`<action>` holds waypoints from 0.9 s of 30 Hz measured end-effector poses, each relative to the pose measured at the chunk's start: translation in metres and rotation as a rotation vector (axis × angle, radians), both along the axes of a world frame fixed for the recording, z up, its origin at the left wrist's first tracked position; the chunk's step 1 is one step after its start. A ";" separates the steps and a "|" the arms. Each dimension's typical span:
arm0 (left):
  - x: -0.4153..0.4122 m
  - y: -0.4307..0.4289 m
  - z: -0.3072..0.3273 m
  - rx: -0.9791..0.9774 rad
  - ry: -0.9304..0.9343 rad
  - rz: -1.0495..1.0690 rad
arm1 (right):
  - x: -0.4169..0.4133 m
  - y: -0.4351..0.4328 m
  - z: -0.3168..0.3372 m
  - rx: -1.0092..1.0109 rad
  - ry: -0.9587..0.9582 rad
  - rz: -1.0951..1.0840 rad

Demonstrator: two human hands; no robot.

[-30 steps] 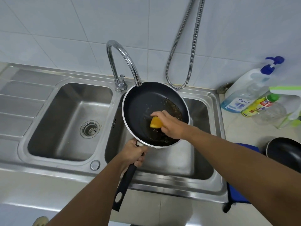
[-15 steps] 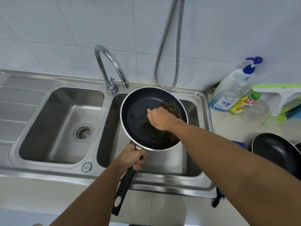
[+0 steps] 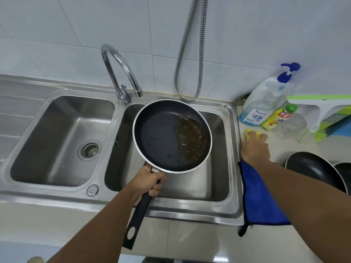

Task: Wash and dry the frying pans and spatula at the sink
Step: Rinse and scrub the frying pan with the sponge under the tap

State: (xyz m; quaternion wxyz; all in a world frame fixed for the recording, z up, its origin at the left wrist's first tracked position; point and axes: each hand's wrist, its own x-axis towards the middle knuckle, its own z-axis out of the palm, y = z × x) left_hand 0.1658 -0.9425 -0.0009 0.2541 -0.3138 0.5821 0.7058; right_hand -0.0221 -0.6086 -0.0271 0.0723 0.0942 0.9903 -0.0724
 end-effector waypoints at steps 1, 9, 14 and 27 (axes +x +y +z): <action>0.000 -0.001 -0.001 0.001 0.000 0.002 | 0.000 0.007 -0.005 0.035 -0.024 -0.004; 0.000 -0.021 -0.008 -0.018 -0.006 0.041 | -0.014 -0.102 0.028 -0.354 0.331 0.492; -0.001 -0.042 -0.003 -0.019 -0.009 0.034 | -0.042 -0.247 0.080 -0.585 0.152 0.853; -0.004 -0.075 -0.012 0.037 -0.015 0.058 | -0.073 -0.386 0.093 -1.011 -0.521 0.505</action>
